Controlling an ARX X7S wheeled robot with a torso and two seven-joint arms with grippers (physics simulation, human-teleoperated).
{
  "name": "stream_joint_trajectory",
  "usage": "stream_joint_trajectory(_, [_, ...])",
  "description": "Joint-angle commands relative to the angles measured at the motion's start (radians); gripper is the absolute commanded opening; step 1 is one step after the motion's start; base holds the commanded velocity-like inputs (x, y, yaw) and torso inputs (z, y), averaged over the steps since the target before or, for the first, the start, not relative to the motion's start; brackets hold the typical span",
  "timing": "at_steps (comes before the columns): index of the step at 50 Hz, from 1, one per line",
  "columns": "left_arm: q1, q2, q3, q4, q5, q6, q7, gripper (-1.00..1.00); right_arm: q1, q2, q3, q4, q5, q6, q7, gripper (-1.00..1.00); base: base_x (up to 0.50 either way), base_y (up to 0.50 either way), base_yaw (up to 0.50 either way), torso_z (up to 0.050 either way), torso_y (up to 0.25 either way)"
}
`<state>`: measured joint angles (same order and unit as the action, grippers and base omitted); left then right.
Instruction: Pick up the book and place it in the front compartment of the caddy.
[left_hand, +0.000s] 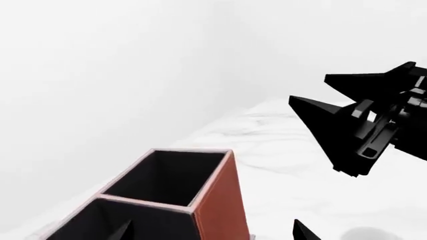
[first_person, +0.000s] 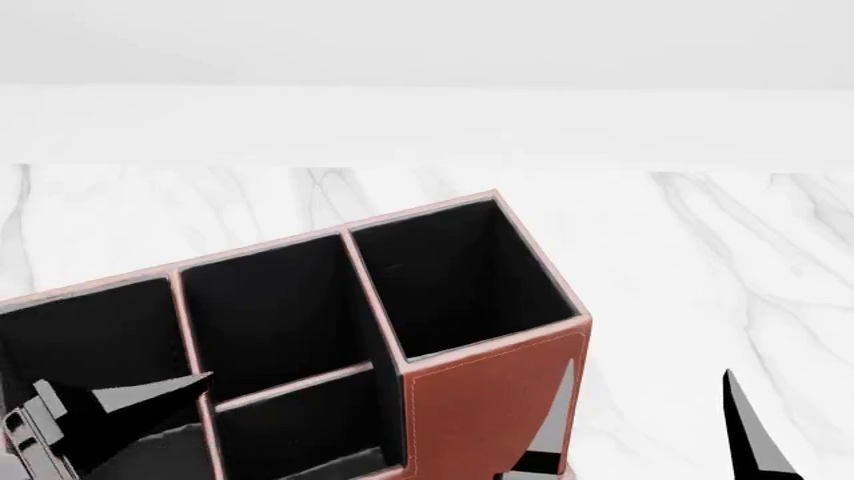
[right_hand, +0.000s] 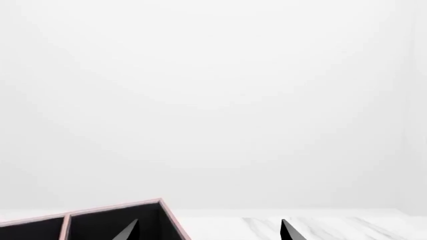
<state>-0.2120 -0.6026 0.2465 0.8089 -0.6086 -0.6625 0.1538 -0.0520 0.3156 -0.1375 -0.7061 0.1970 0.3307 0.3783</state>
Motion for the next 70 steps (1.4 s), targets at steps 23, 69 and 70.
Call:
stream_joint_trajectory(23, [-0.285,-0.051,0.108,0.027,-0.165,-0.392,0.041,1.00,-0.010,-0.004,0.021,-0.019,0.003,-0.017,-0.013,1.00,0.00,0.00,0.00,0.000,0.000])
stream_joint_trajectory(69, [-0.387,-0.011,0.439,0.034,-0.067,-0.539,0.059,1.00,0.000,0.011,0.002,-0.016,0.014,-0.015,0.006,1.00,0.00,0.00,0.00,0.000,0.000])
stream_joint_trajectory(70, [-0.385,-0.007,0.431,0.038,-0.080,-0.546,0.058,1.00,0.000,0.012,0.000,-0.016,0.014,-0.015,0.007,1.00,0.00,0.00,0.00,0.000,0.000])
